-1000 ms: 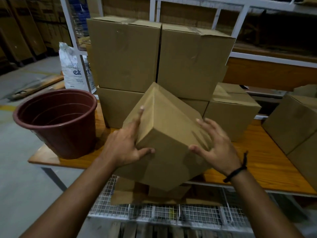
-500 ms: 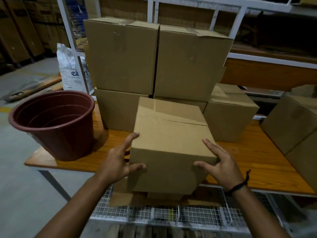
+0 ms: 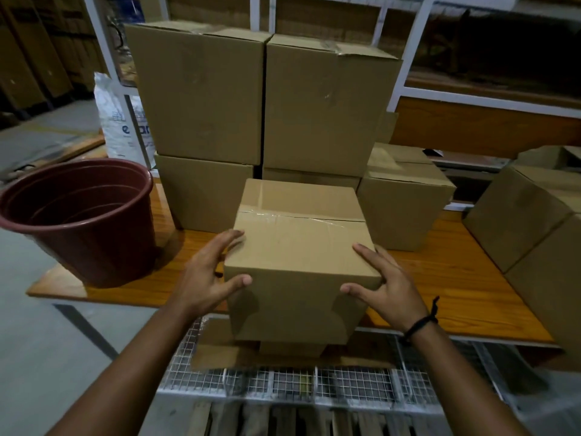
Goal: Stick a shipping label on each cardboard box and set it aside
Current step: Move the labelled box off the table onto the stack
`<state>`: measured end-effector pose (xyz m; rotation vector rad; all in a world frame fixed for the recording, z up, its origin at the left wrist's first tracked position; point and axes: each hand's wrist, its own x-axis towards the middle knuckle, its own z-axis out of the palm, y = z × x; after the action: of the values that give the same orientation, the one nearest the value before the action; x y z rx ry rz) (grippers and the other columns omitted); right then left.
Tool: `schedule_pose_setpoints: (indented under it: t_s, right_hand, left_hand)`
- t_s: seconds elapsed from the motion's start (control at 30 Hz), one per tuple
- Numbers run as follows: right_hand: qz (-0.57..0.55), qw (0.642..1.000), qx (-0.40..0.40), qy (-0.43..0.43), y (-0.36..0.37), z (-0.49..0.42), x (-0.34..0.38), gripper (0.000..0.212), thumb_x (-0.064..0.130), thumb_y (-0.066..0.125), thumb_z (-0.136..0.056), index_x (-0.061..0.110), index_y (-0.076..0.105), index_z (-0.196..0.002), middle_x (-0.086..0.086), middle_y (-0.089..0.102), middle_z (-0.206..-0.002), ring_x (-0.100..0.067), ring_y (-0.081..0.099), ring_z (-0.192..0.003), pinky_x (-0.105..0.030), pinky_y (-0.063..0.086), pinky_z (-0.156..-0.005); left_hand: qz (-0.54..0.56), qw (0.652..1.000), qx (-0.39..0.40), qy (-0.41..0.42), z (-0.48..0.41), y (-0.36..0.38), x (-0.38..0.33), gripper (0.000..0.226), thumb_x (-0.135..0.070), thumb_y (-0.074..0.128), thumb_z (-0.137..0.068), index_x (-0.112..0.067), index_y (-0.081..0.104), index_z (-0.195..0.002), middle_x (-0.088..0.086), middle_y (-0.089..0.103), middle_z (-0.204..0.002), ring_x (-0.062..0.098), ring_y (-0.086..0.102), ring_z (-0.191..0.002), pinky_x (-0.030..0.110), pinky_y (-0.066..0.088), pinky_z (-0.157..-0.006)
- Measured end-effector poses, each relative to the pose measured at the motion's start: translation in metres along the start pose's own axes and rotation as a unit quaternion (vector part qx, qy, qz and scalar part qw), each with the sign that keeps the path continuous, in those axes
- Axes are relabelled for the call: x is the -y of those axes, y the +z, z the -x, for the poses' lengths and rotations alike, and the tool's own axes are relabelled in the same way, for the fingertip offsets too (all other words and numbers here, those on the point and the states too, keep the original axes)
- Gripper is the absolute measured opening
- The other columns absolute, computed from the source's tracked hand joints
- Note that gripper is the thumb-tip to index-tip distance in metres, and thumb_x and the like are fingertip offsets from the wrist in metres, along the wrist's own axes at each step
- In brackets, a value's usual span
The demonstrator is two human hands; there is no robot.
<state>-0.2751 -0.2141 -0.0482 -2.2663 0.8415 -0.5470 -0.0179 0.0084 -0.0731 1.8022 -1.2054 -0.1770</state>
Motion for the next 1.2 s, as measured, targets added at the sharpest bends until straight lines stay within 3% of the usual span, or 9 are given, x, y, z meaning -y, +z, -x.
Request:
schedule_pose_setpoints:
  t_s: [0.1,0.23,0.37,0.57,0.73,0.87,0.97,1.1,1.2]
  right_hand:
    - [-0.001,1.000,0.017,-0.012,-0.013,-0.005,0.004,0.093,0.069,0.070,-0.050,0.059,0.028,-0.132,0.001,0.019,-0.158,-0.023,0.027,-0.140,-0.049,0.041,-0.105]
    - [0.011,0.997,0.077,-0.021,-0.017,-0.019,0.001,0.101,0.083,0.066,-0.045,0.063,0.024,-0.135,-0.001,0.013,-0.159,-0.028,0.023,-0.143,-0.055,0.038,-0.107]
    - [0.035,0.996,0.072,-0.025,-0.009,-0.026,-0.003,0.098,0.074,0.069,-0.050,0.051,0.036,-0.139,-0.005,0.014,-0.159,-0.026,0.021,-0.144,-0.045,0.032,-0.110]
    - [0.035,0.997,0.057,-0.027,-0.007,-0.027,-0.004,0.100,0.084,0.063,-0.048,0.051,0.038,-0.139,-0.004,0.026,-0.156,-0.027,0.029,-0.141,-0.050,0.038,-0.109]
    - [0.031,0.998,0.043,-0.037,-0.020,-0.008,0.009,0.086,0.050,0.080,-0.066,0.036,0.042,-0.142,0.001,0.029,-0.153,-0.023,0.030,-0.140,-0.035,0.034,-0.108]
    - [0.016,0.999,0.026,-0.029,-0.030,0.020,0.011,0.087,0.053,0.079,-0.060,0.036,0.045,-0.139,0.006,0.031,-0.150,-0.015,0.032,-0.136,-0.039,0.034,-0.110]
    - [-0.007,1.000,0.002,-0.027,-0.044,0.043,0.009,0.084,0.049,0.079,-0.060,0.034,0.049,-0.136,0.018,0.033,-0.136,-0.003,0.031,-0.126,-0.028,0.036,-0.104]
    - [-0.009,0.999,-0.048,-0.020,-0.072,0.076,0.000,0.079,0.041,0.082,-0.061,0.030,0.053,-0.134,0.021,0.035,-0.133,0.004,0.032,-0.124,-0.019,0.034,-0.103]
    - [-0.003,0.996,-0.084,-0.008,-0.098,0.097,-0.008,0.075,0.036,0.083,-0.064,0.027,0.055,-0.133,0.015,0.036,-0.137,0.005,0.030,-0.125,-0.002,0.028,-0.098]
  left_hand:
    - [-0.035,0.998,0.038,-0.025,-0.019,-0.006,-0.009,0.098,-0.091,0.055,-0.056,-0.058,0.024,-0.143,-0.002,0.016,-0.162,0.027,0.025,-0.144,0.051,0.037,-0.107]
    - [-0.073,0.988,0.115,-0.073,-0.030,-0.006,-0.016,0.105,-0.093,0.059,-0.046,-0.058,0.030,-0.140,-0.001,0.001,-0.164,0.027,0.013,-0.148,0.054,0.026,-0.115]
    - [-0.083,0.990,0.077,-0.082,-0.028,-0.002,-0.018,0.107,-0.091,0.064,-0.043,-0.049,0.041,-0.139,0.000,0.009,-0.163,0.021,0.015,-0.147,0.046,0.023,-0.117]
    - [-0.068,0.991,0.061,-0.102,-0.026,0.000,-0.029,0.106,-0.088,0.066,-0.044,-0.046,0.046,-0.138,-0.003,0.011,-0.163,0.021,0.020,-0.146,0.045,0.026,-0.117]
    - [-0.075,0.991,0.072,-0.085,-0.017,0.003,-0.039,0.100,-0.079,0.069,-0.051,-0.042,0.044,-0.141,-0.002,0.009,-0.163,0.025,0.021,-0.145,0.046,0.029,-0.113]
    - [-0.071,0.992,0.073,-0.077,-0.002,0.008,-0.049,0.102,-0.083,0.068,-0.051,-0.044,0.042,-0.141,-0.003,0.009,-0.163,0.026,0.023,-0.144,0.049,0.033,-0.111]
    - [-0.052,0.993,0.083,-0.063,0.006,0.016,-0.062,0.109,-0.089,0.062,-0.045,-0.043,0.043,-0.142,-0.005,0.008,-0.163,0.025,0.023,-0.143,0.050,0.035,-0.112]
    - [-0.028,0.995,0.095,-0.025,0.005,0.034,-0.091,0.113,-0.093,0.060,-0.041,-0.043,0.044,-0.141,-0.006,0.008,-0.163,0.025,0.024,-0.143,0.054,0.037,-0.110]
    - [-0.021,0.995,0.101,0.004,0.000,0.054,-0.116,0.106,-0.087,0.063,-0.045,-0.044,0.045,-0.140,-0.003,0.011,-0.163,0.026,0.025,-0.143,0.054,0.036,-0.111]
